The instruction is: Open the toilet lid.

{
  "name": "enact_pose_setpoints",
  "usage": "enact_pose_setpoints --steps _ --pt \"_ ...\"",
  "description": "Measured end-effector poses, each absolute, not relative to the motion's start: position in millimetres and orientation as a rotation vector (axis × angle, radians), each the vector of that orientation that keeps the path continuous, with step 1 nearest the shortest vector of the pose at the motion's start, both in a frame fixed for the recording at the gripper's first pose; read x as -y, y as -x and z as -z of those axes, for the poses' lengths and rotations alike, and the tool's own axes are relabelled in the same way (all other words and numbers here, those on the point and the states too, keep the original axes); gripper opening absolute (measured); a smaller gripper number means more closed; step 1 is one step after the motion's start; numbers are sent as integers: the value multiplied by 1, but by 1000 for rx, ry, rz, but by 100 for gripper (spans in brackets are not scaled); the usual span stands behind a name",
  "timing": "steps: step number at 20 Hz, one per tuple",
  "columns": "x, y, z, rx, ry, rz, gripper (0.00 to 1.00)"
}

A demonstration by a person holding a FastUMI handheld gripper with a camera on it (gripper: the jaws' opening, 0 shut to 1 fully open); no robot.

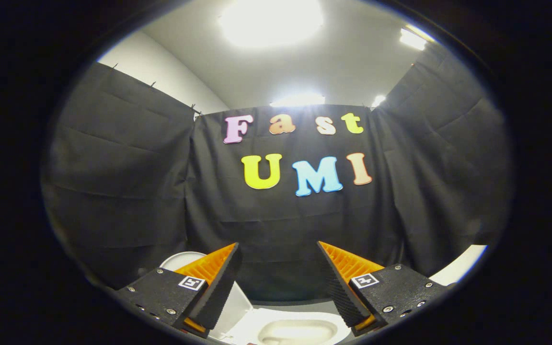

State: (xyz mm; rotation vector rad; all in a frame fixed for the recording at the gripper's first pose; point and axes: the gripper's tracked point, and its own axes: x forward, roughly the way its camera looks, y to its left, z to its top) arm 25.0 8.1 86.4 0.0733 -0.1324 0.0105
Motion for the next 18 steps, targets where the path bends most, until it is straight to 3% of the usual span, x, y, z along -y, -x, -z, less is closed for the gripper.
enact_pose_setpoints --steps 10,18 --pt "107 -11 -28 76 -147 99 95" --pt "124 18 12 20 -47 107 96"
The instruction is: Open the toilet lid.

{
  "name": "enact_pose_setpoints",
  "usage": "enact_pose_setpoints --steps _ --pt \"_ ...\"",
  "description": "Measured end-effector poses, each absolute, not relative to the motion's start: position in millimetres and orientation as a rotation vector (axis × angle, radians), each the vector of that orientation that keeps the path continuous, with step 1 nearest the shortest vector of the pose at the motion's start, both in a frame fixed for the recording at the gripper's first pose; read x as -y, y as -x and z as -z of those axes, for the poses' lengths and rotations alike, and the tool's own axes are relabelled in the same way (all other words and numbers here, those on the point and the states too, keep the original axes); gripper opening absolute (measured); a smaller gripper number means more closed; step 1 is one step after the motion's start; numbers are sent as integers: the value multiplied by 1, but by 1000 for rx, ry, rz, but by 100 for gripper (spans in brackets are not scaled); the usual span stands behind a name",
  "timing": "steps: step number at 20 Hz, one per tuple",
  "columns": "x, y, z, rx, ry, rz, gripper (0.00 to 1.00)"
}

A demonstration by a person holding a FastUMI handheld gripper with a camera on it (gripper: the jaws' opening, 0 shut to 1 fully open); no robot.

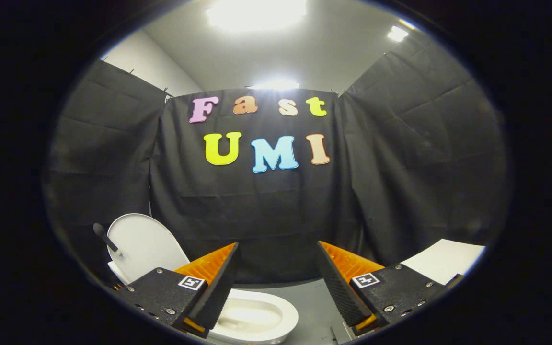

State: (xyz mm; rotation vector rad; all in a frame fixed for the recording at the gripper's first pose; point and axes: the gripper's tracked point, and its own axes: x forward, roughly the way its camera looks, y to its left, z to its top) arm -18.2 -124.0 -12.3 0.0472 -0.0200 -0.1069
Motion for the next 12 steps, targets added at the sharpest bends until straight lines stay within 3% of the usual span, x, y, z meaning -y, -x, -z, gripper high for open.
enact_pose_setpoints --steps 6,12 --pt "114 31 9 36 -29 71 96" --pt "138 41 -3 86 -88 153 96"
